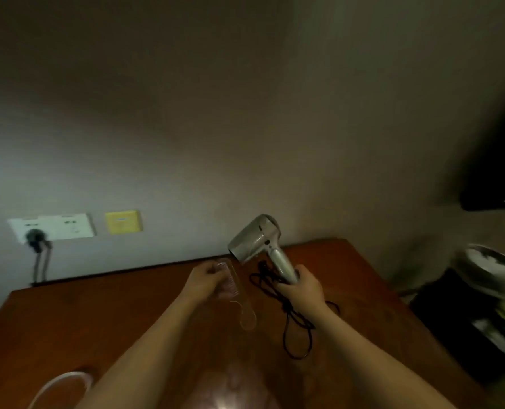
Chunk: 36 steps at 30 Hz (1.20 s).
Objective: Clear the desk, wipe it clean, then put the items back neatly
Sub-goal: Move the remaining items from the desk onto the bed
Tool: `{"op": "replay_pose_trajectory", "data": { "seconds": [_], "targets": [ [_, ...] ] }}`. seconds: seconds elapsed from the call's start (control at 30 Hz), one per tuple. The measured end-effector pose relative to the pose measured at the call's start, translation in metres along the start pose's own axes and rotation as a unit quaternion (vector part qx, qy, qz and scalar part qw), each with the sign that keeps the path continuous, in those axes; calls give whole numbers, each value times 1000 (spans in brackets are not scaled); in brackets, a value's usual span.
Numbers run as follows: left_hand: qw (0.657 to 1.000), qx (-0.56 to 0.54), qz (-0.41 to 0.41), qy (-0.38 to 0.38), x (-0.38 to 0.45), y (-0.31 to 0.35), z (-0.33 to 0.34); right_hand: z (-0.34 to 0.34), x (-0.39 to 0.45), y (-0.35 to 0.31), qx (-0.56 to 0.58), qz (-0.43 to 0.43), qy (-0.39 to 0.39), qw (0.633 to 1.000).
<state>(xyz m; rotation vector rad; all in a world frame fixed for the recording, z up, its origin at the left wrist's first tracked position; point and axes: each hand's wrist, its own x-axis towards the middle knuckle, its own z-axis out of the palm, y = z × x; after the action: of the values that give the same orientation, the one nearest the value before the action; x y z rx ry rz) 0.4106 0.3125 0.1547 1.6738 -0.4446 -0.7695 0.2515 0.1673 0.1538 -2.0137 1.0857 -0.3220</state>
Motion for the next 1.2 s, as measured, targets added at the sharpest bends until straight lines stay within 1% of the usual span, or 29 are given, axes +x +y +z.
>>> {"op": "replay_pose_trajectory", "data": {
  "seconds": [0.17,0.3,0.37,0.47,0.57,0.63,0.7,0.87,0.93,1.0,1.1,1.2],
  "targets": [
    [994,-32,12,-103,-26,26,116,-92,-54,79,24,79,113,990],
    [979,-53,14,-197,-61,44,216,-168,-107,144,42,148,205,967],
    [968,-55,15,-243,-80,50,265,-204,-137,174,51,175,239,954],
    [949,-62,-5,-309,-110,58,336,-248,-181,216,69,201,291,933],
    [921,-51,-22,-385,-140,67,406,-285,-223,254,86,228,338,909],
    [896,-19,-27,-443,-157,70,449,-306,-246,278,115,247,368,889],
    [874,29,-16,-484,-172,72,496,-327,-268,301,132,268,402,866],
    [828,94,21,-552,-210,72,619,-382,-312,363,157,308,466,814],
    [807,99,36,-582,-229,73,669,-406,-327,390,154,323,488,796],
    [793,105,39,-598,-244,76,718,-431,-339,414,160,336,511,775],
    [770,119,31,-626,-267,78,785,-466,-357,448,170,363,548,734],
    [735,137,24,-664,-297,75,840,-489,-380,480,176,383,591,688]
  ]
}}
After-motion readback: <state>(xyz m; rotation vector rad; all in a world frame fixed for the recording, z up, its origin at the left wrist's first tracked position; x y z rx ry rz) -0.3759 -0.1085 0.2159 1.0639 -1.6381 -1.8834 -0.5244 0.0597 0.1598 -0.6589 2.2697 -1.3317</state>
